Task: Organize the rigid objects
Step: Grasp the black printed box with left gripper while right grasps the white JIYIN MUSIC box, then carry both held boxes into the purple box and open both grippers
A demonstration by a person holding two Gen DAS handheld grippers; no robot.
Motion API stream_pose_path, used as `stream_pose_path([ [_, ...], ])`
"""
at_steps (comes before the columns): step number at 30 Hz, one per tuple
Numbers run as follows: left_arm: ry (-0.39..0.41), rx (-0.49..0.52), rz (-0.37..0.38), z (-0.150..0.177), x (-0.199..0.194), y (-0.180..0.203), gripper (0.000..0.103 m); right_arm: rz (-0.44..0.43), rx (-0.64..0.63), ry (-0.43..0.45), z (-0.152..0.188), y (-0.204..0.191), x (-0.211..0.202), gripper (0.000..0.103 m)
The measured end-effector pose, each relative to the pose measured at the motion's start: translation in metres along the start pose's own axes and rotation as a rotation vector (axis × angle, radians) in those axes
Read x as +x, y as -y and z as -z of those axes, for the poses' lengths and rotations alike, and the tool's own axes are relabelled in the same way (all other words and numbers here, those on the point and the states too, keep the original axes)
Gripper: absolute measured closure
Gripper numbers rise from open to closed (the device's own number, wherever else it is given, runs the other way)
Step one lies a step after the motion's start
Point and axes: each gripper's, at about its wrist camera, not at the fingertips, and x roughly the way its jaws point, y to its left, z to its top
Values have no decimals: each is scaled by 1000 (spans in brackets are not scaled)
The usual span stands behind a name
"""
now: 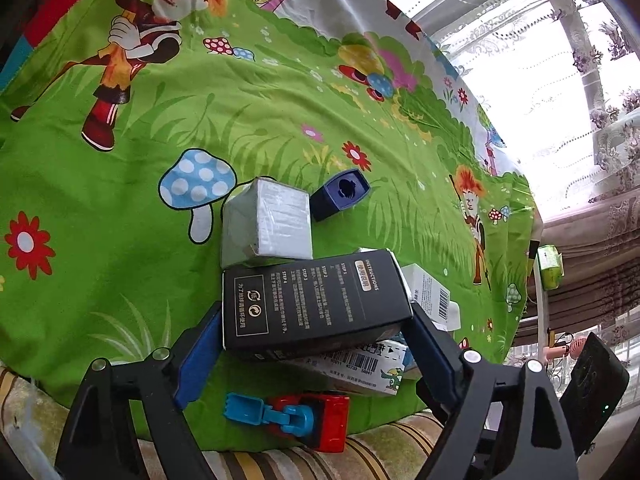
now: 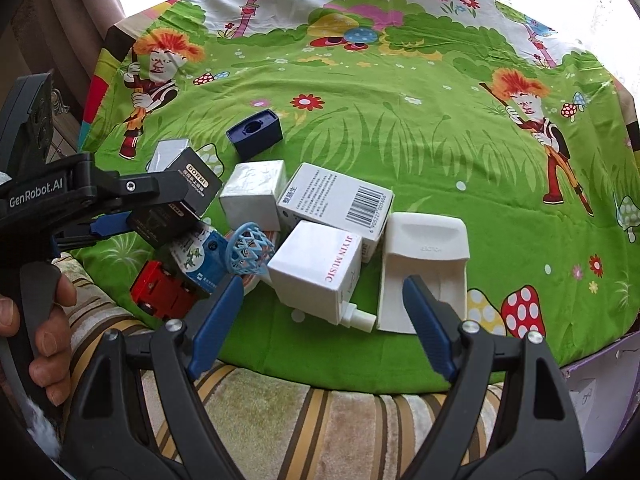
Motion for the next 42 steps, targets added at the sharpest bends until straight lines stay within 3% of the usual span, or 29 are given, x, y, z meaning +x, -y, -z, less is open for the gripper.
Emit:
stream_pose_path([
  [8,90,5,6,13,-21,1,16,14,27,-16,-9,1,12,20],
  [10,103,7,9,15,-24,1,16,10,33,-7,-10,2,11,28],
  [12,112,10,14,17,-26,2,16,7,40,-21,-9,3,14,51],
  [15,116,16,19,19,-27,4,16,-15,56,-39,-7,7,18,56],
  [33,176,102,64,52,-46,36,16,-75,124,98,27,31,-34,57],
  [42,139,187,99,81,-41,77,16,-113,202,146,61,71,-70,57],
])
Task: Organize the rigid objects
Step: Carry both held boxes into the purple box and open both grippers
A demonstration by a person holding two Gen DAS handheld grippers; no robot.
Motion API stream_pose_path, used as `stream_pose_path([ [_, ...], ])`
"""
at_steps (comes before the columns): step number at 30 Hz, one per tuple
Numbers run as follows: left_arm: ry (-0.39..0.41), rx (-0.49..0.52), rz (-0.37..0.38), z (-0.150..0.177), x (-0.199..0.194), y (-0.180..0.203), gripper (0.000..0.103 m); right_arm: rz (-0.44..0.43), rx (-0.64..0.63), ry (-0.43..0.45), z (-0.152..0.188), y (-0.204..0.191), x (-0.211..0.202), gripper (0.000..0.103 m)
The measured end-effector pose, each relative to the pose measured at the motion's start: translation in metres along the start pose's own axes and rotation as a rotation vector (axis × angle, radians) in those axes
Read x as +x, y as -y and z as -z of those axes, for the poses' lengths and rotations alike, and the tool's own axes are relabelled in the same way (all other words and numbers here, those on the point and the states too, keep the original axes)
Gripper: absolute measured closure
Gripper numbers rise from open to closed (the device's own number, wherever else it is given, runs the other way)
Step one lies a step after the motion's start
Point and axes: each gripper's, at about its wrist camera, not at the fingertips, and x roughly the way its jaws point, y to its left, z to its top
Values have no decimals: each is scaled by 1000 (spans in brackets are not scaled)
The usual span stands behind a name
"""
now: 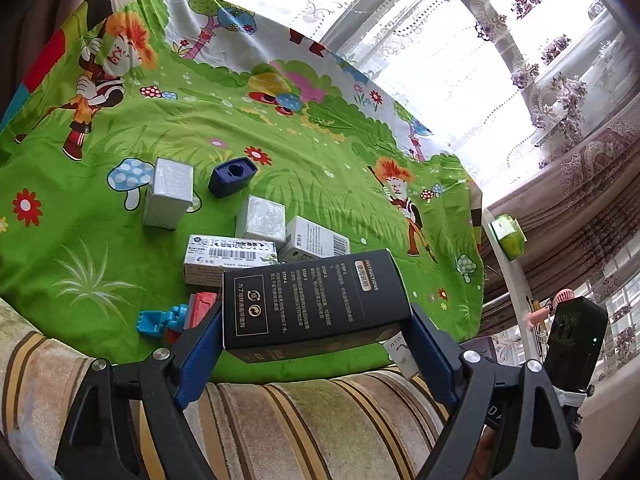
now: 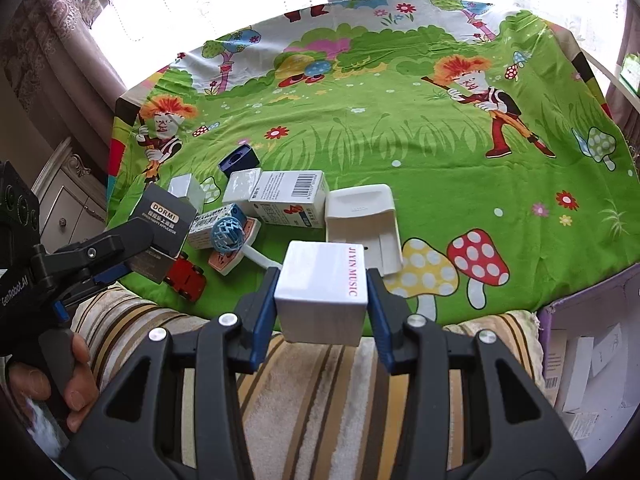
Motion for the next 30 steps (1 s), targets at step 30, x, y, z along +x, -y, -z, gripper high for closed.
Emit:
stream_pose_path([
  [30,-298,320,191,65,101,219,16,221,353,73,103,222,-118,57],
])
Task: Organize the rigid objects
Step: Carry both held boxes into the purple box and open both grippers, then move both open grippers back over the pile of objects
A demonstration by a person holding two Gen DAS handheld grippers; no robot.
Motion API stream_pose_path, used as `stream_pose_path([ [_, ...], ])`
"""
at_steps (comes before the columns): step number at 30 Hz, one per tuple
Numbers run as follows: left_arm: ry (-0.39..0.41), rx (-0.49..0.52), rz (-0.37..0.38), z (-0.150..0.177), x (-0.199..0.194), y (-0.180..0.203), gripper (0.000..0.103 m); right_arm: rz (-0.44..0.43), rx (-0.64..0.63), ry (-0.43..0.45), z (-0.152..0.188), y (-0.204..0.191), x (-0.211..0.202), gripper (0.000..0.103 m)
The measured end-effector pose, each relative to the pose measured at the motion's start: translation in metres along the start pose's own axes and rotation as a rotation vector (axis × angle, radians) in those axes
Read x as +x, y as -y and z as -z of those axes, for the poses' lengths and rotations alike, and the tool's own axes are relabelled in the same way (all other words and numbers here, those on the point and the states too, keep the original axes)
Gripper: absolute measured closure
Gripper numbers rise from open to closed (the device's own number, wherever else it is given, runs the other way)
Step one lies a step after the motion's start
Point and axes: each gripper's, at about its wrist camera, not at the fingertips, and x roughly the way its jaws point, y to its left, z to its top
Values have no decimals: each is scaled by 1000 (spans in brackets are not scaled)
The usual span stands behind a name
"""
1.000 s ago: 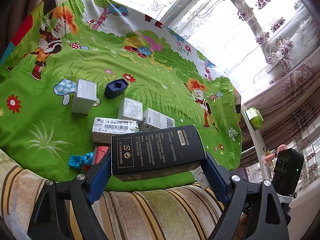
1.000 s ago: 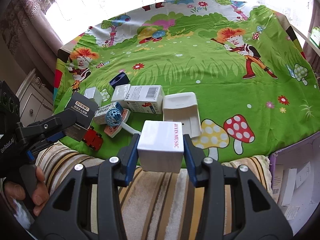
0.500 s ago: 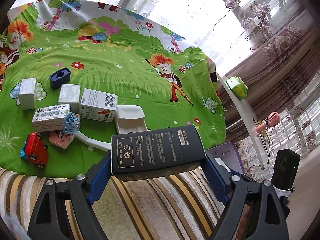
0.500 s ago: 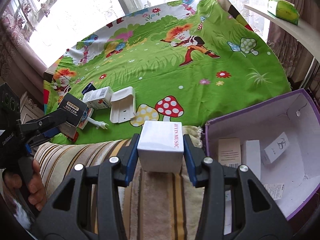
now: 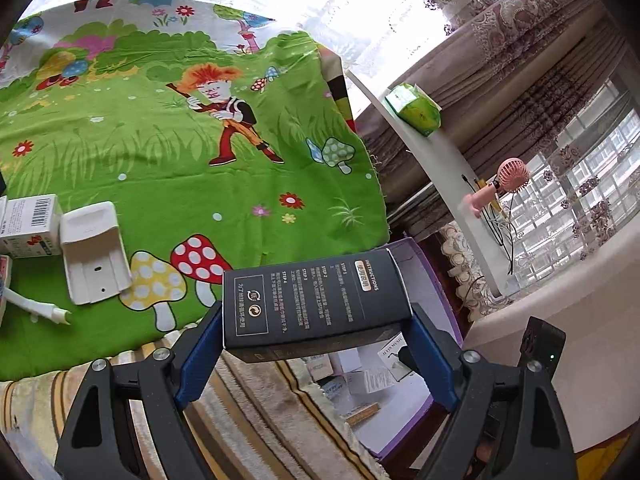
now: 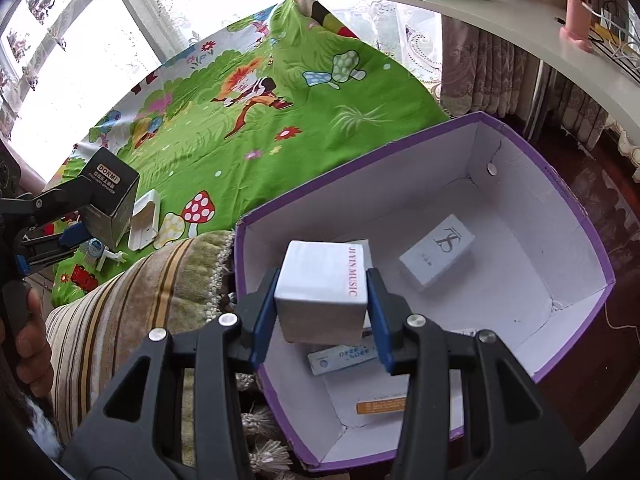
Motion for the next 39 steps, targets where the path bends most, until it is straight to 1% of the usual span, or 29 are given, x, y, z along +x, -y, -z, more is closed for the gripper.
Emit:
stream_pose_path([
  [5,-63,18,47,-4,35,30,16,52,33,11,3,27,-4,57],
  [7,-85,25,62,-5,48,42,16,58,46,12,4,36,-4,57],
  [12,-109,50,99,-10,73,70,16,79,61,18,4,50,-6,57],
  [14,-120,52,121,-14,84,78,14,84,66,18,4,54,-6,57],
  [17,-151,35,100,-17,102,83,13,90,71,14,5,59,-6,57],
  [21,-162,32,93,-13,107,82,11,93,79,5,8,64,-3,57],
  [24,-149,39,84,-9,100,77,11,92,76,-5,10,65,0,57],
  [27,-107,59,82,-8,84,70,11,93,76,-13,12,66,3,57],
  [31,-18,99,77,-6,53,60,11,101,81,-20,14,69,5,57],
  [33,20,112,56,-3,36,53,11,103,81,-26,15,70,6,57],
  [35,41,127,46,0,19,45,11,105,79,-29,15,69,7,57],
  [37,56,119,34,2,3,35,11,112,86,-38,14,70,9,56],
  [39,79,134,22,9,-14,25,11,111,96,-39,13,71,8,49],
])
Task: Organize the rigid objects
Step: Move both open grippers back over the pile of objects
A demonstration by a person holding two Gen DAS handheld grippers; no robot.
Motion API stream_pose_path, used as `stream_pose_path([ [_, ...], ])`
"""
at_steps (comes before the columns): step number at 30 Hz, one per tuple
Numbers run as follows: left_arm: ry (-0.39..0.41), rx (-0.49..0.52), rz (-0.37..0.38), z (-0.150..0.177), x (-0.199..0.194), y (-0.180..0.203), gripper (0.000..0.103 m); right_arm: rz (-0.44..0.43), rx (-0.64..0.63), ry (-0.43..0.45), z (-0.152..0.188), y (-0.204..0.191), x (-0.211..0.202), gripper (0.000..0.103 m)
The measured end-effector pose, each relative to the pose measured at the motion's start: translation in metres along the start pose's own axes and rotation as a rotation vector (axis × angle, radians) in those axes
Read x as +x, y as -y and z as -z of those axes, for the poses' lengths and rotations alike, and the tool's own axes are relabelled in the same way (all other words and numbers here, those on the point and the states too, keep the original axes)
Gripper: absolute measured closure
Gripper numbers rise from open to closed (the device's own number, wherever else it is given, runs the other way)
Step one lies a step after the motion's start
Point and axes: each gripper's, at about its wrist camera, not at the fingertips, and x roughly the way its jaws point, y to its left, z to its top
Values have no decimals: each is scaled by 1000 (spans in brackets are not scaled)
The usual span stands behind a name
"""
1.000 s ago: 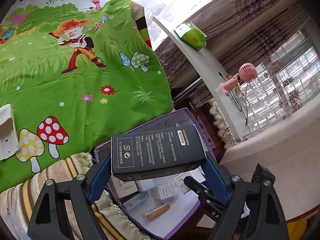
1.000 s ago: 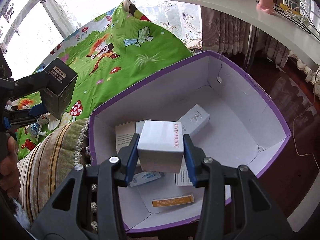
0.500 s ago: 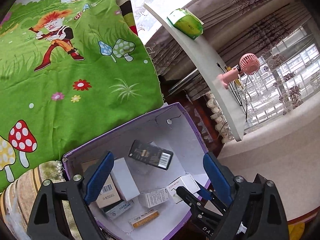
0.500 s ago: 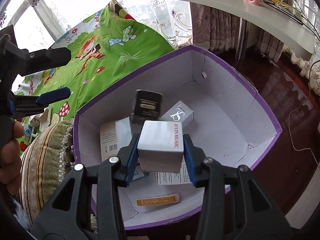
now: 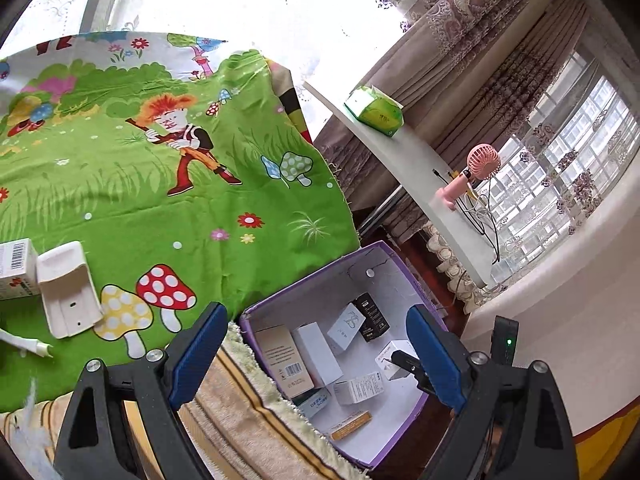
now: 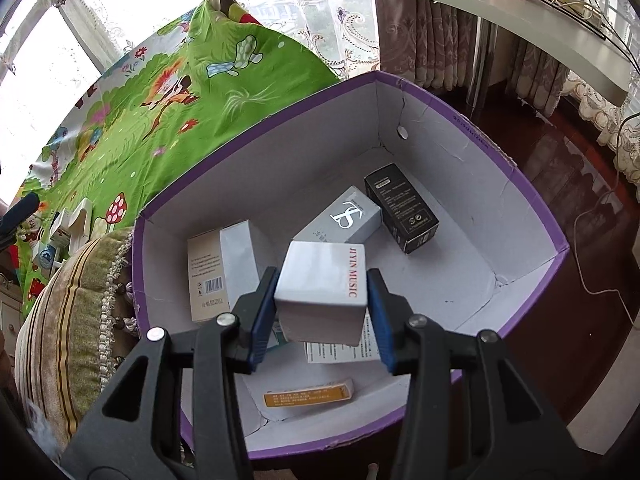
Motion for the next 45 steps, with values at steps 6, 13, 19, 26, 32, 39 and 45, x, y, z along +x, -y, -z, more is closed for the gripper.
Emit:
stream_pose_path([
  [6,62,-32,-70,20,-51,-44,11,18,10,22,-5,3,-8,35],
  [13,167,-155,-156,34,-110,-103,11,-15,-34,36,-10,-20,-14,35],
  [19,233,-244,-216,46,-151,-147,11,-46,-128,33,-10,-59,-15,35],
  [26,283,-346,-255,62,-186,-191,12,-105,-226,22,-7,-106,-14,35],
  [32,268,-415,-283,69,-197,-219,18,-149,-319,20,-5,-151,-17,35],
  [39,143,-516,-349,79,-192,-260,41,-195,-422,8,2,-199,-18,35],
  [45,34,-537,-458,79,-174,-284,47,-225,-476,-12,12,-226,-15,35],
])
